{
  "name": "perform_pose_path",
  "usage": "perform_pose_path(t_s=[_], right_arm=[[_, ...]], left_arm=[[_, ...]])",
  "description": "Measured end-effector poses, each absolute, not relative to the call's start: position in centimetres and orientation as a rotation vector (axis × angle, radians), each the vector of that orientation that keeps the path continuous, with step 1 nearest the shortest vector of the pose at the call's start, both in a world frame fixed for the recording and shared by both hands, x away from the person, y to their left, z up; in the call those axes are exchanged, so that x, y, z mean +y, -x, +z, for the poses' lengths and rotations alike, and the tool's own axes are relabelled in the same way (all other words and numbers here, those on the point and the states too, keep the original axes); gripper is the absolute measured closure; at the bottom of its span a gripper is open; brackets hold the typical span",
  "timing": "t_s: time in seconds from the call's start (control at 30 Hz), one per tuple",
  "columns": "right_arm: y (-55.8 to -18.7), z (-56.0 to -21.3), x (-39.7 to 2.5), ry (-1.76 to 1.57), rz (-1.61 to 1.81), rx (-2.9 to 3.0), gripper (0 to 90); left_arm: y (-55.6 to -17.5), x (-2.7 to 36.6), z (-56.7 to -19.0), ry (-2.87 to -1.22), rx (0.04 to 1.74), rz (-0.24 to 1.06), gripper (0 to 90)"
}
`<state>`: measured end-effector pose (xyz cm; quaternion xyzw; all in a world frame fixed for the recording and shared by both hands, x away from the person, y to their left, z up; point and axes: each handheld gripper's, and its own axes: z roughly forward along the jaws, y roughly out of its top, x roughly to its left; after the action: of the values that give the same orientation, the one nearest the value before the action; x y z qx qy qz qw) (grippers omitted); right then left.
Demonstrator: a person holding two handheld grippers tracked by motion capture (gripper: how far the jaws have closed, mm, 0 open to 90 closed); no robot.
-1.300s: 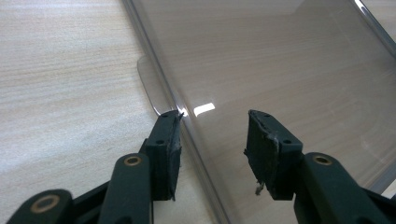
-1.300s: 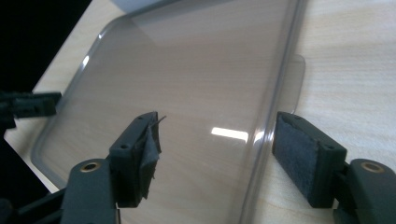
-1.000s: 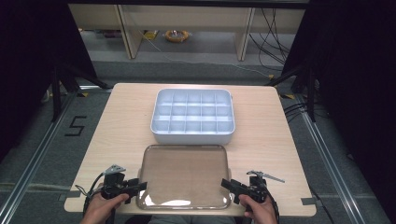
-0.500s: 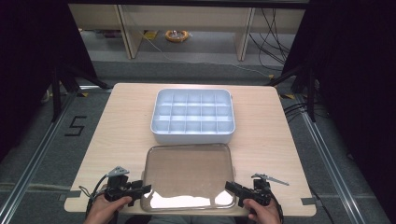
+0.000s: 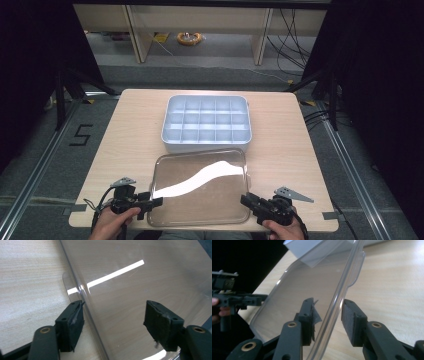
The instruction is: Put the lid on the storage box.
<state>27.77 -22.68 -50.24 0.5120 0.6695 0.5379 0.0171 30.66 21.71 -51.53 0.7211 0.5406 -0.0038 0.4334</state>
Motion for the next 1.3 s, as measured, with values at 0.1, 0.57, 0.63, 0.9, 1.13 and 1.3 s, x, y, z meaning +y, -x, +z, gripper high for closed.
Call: perform_pose_path(t_s=[0.1, 0.57, 0.63, 0.9, 1.13, 1.3], right_arm=[[-27.7, -50.3, -22.7, -1.569, 1.671, 2.082, 63.9], [-27.4, -50.2, -22.7, -1.595, 1.689, 2.093, 65.3], [-27.6, -50.4, -22.8, -1.567, 1.680, 2.093, 65.3], [-27.7, -50.4, -23.0, -1.627, 1.622, 2.067, 68.0], [-28.0, -50.5, -23.2, -1.607, 1.601, 2.053, 68.4], [-28.3, -50.0, -23.3, -1.625, 1.616, 2.031, 68.1]], left_arm=[[-30.7, 21.7, -51.5, -1.786, 1.356, -0.015, 28.1], [-30.9, 22.5, -51.6, -1.772, 1.398, 0.020, 45.6], [-30.8, 22.6, -51.6, -1.747, 1.403, 0.018, 47.1], [-30.4, 22.7, -50.5, -1.692, 1.340, 0.094, 58.8], [-30.1, 22.7, -49.6, -1.648, 1.303, 0.121, 60.9], [-30.3, 22.4, -48.9, -1.642, 1.295, 0.130, 60.8]])
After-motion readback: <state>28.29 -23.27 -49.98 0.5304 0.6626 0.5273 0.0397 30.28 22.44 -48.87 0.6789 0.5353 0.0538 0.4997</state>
